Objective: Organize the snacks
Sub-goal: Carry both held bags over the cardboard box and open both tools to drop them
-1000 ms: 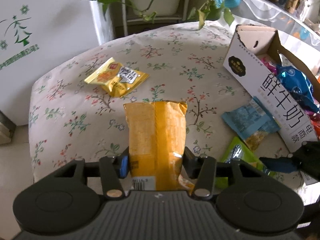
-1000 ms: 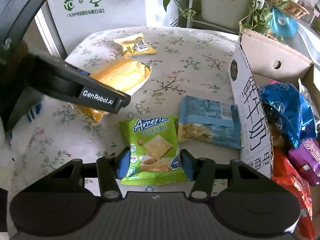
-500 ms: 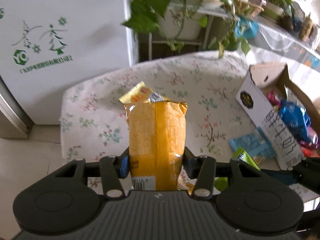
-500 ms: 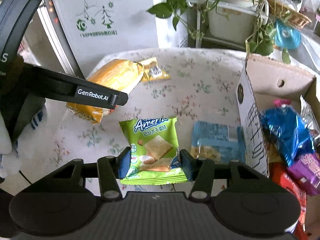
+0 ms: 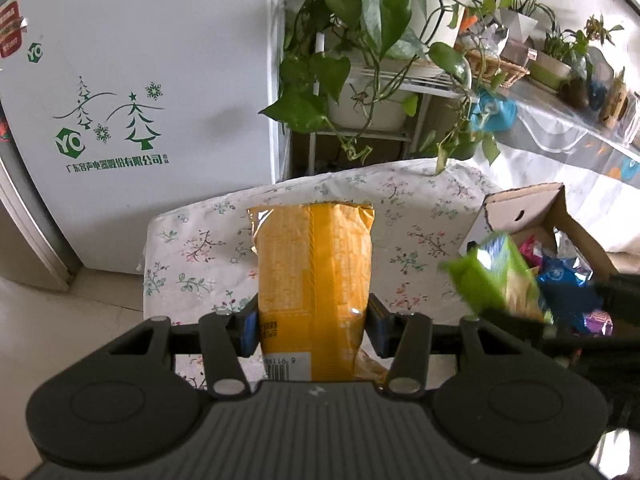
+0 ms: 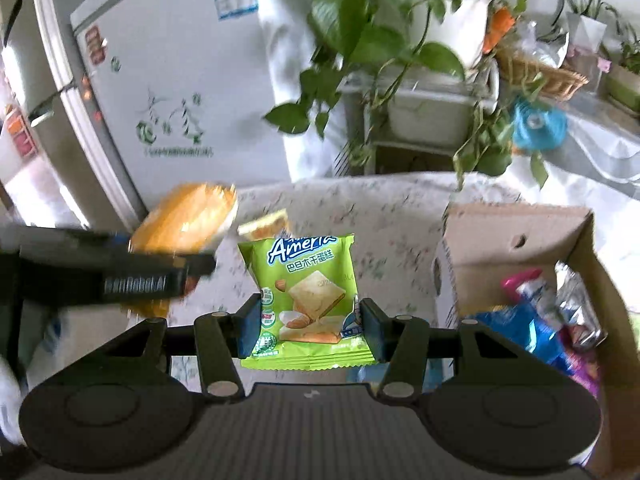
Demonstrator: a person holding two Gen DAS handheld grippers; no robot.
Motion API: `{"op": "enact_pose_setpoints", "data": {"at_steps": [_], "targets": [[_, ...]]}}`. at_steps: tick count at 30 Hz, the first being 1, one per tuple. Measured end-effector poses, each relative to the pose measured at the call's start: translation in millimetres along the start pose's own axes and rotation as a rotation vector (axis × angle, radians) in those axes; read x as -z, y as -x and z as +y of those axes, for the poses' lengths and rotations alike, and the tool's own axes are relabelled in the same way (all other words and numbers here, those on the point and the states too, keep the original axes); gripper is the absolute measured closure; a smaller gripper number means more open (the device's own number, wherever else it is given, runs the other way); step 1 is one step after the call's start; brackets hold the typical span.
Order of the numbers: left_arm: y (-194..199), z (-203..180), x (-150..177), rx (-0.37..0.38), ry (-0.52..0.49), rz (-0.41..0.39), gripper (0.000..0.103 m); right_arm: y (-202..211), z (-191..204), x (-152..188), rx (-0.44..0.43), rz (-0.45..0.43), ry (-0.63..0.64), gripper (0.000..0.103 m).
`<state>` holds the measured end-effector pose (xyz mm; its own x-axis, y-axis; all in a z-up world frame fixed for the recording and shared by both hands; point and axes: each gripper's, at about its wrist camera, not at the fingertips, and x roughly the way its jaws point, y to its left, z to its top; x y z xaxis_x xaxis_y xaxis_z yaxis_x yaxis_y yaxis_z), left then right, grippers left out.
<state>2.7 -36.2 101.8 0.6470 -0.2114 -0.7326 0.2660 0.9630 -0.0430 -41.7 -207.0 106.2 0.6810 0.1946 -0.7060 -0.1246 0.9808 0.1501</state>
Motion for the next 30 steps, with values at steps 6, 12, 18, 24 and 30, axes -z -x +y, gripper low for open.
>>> {"op": "enact_pose_setpoints", "data": {"at_steps": [6, 12, 18, 24, 30], "targets": [[12.6, -7.8, 0.7, 0.017, 0.043, -0.02, 0.053, 19.7, -13.9, -17.6, -0.01, -0.064, -0.035, 0.045], [19.8, -20.7, -1.5, 0.034, 0.068, -0.032, 0.053, 35.8, -34.5, -27.3, -0.023, -0.097, -0.095, 0.045], [16.3, -46.0, -4.9, 0.07, 0.056, -0.02, 0.053, 45.7, -54.6, -30.0, -0.005, -0.109, -0.138, 0.045], [14.1, -79.7, -6.2, 0.127, 0.021, -0.023, 0.053, 53.5, -80.5, -30.3, 0.029, -0.127, -0.2, 0.045], [10.9, -106.6, -4.4, 0.172, -0.007, -0.01, 0.053, 59.7, -100.4, -27.0, 0.071, -0.133, -0.235, 0.045]]}}
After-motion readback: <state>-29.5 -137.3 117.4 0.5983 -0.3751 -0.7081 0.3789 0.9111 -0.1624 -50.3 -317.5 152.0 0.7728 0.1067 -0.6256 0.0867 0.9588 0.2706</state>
